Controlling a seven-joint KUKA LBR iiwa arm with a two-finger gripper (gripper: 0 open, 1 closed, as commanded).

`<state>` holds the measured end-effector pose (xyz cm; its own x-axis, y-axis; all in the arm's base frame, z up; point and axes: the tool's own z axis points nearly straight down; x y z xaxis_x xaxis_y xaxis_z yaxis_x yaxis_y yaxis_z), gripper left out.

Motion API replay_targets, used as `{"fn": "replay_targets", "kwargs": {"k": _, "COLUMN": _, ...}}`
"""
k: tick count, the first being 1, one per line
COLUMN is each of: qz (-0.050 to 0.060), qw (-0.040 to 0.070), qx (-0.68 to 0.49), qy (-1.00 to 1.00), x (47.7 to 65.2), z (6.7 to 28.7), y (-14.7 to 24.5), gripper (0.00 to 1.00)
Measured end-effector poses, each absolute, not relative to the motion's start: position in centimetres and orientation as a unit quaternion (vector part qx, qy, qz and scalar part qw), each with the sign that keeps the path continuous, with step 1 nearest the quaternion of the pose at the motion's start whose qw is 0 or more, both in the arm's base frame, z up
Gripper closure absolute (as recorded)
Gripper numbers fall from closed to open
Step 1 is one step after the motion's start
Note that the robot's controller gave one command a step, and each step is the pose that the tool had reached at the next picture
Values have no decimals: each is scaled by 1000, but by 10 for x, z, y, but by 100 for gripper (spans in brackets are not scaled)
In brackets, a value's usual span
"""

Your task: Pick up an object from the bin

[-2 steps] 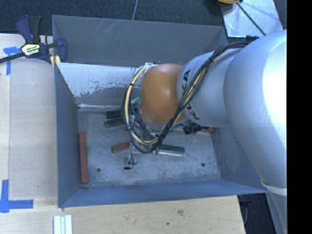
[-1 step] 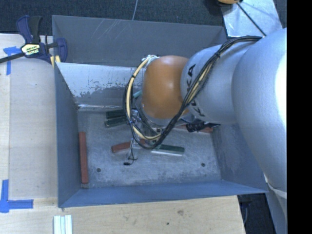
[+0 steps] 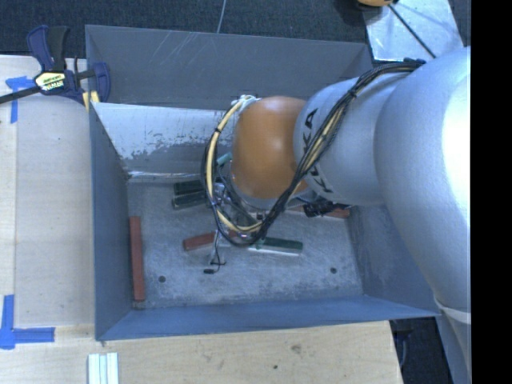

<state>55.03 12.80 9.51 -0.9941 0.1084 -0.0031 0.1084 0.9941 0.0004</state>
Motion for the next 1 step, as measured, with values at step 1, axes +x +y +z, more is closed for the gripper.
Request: {"fn": "replay_targets", "kwargs": {"k": 1, "qz": 1, "qw": 4, "qx": 151, "qy": 989, "x": 542, "z": 72, "y": 122, "gripper": 100}}
